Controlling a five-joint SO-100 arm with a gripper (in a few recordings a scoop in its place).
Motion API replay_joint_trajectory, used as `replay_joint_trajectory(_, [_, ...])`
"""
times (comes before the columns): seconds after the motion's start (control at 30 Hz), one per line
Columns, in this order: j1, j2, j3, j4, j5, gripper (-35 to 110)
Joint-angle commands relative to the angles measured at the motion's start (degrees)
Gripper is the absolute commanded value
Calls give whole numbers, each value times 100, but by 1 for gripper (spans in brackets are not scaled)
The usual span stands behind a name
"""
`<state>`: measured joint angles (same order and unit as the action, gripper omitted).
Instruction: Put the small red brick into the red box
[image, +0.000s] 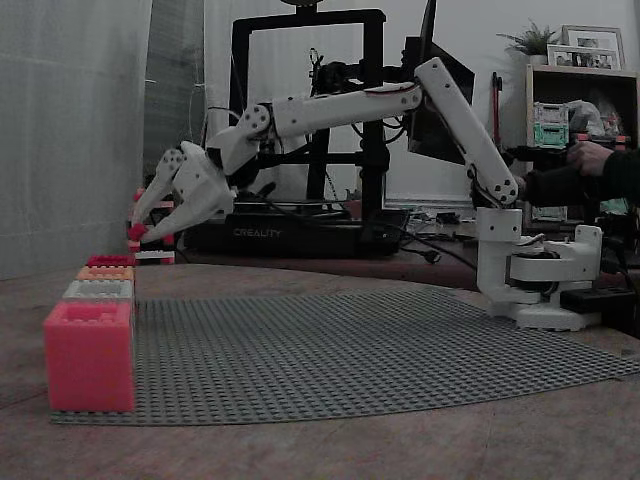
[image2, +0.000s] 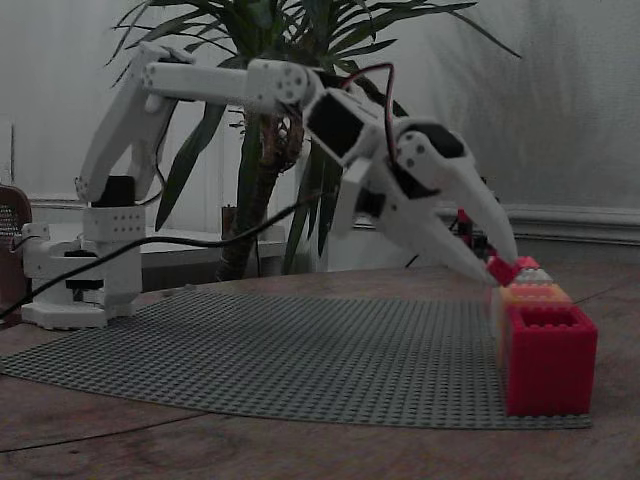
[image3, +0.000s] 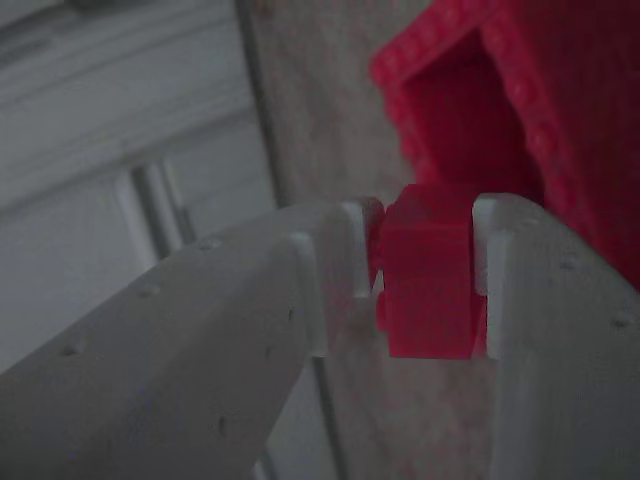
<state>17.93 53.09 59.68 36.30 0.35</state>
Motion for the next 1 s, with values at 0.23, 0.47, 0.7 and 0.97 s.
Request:
replay_joint_trajectory(0.23, [53, -141, -896, -176, 9, 0])
replay_joint_trajectory(0.47, [-9, -369, -1178, -237, -53, 0])
replay_joint_trajectory(0.7, [-105, -545, -1310, -290, -88, 0])
replay_joint_trajectory(0.97, [-176, -606, -1362, -229, -79, 17])
